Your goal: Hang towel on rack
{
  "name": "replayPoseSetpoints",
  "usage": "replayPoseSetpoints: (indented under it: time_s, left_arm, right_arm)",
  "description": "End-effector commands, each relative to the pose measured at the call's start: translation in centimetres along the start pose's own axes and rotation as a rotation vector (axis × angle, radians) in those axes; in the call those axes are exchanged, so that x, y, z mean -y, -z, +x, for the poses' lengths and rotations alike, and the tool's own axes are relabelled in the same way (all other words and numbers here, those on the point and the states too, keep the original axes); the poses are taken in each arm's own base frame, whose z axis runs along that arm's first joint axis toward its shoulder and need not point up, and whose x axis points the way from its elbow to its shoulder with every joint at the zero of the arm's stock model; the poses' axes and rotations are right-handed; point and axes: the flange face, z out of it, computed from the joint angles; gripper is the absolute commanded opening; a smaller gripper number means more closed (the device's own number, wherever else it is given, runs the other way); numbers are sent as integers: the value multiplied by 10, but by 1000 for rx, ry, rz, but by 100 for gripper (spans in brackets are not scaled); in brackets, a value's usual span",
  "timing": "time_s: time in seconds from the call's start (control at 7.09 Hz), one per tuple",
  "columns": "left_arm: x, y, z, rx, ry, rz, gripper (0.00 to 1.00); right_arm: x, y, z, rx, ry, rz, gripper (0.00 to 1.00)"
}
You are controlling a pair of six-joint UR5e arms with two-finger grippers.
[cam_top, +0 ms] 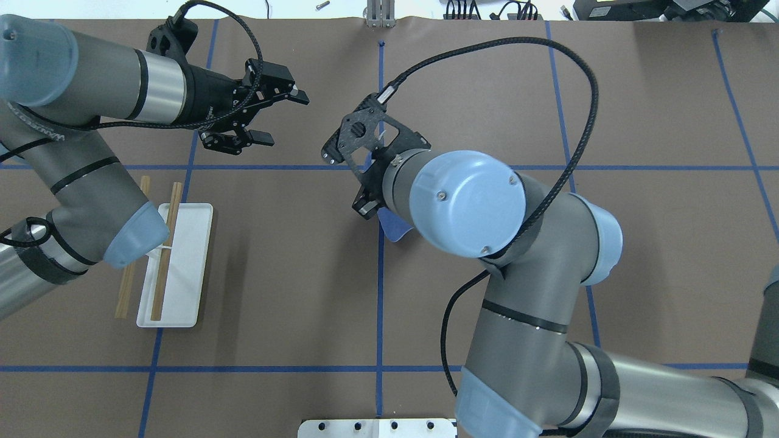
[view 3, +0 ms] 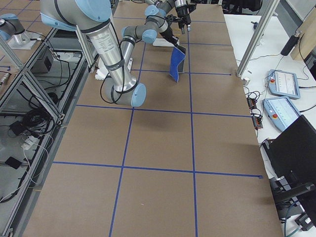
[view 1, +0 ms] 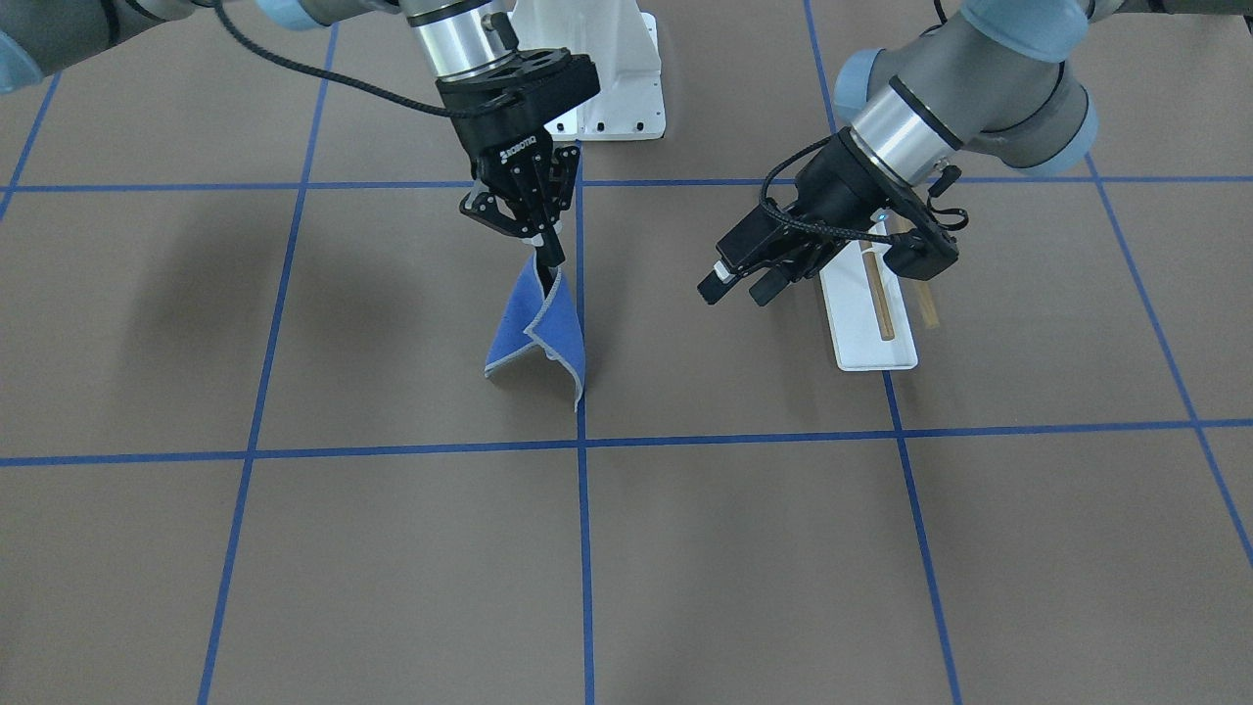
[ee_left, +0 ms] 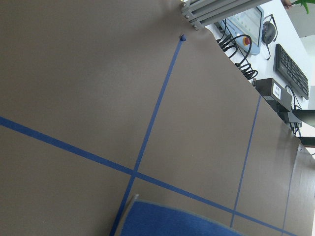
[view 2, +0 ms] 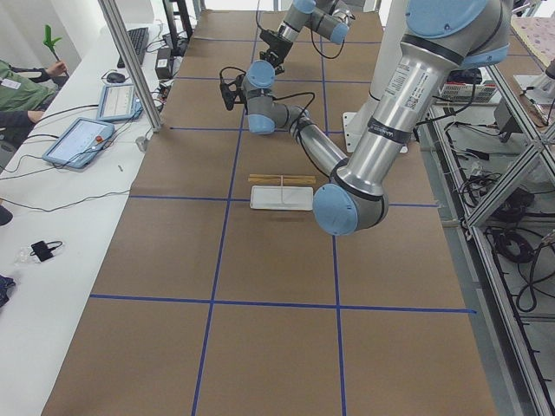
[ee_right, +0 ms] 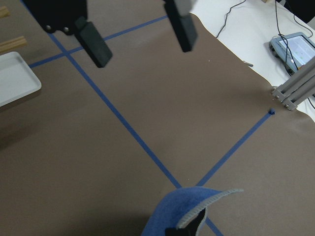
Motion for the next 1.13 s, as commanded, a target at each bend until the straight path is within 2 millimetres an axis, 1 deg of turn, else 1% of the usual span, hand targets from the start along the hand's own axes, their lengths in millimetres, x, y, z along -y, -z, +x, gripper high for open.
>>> replayPoseSetpoints:
  time_s: [0.0, 0.14, 0.28, 0.42, 0.56, 0.71, 0.99]
  left_arm:
    - [-11, -10, 1, 3, 20, -22, 99]
    - [-20, -15, 3, 1, 19, -37, 99]
    - [-24, -17, 3, 2, 33, -45, 99]
    - [-25, -18, 2, 4, 34, -47, 99]
    - [-36, -27, -2, 15, 32, -67, 99]
    - [-43, -36, -7, 26, 29, -82, 99]
    - [-46, -43, -11, 37, 26, -90, 99]
  right_arm:
    - [21, 3, -33, -8, 32, 0, 0]
    - [31, 2, -38, -10, 32, 5, 0]
    - [34, 1, -39, -15, 32, 7, 0]
    - [35, 0, -40, -18, 33, 8, 0]
    - [35, 0, -39, -20, 33, 9, 0]
    - [35, 0, -39, -20, 33, 9, 0]
    - [37, 2, -43, -14, 33, 13, 0]
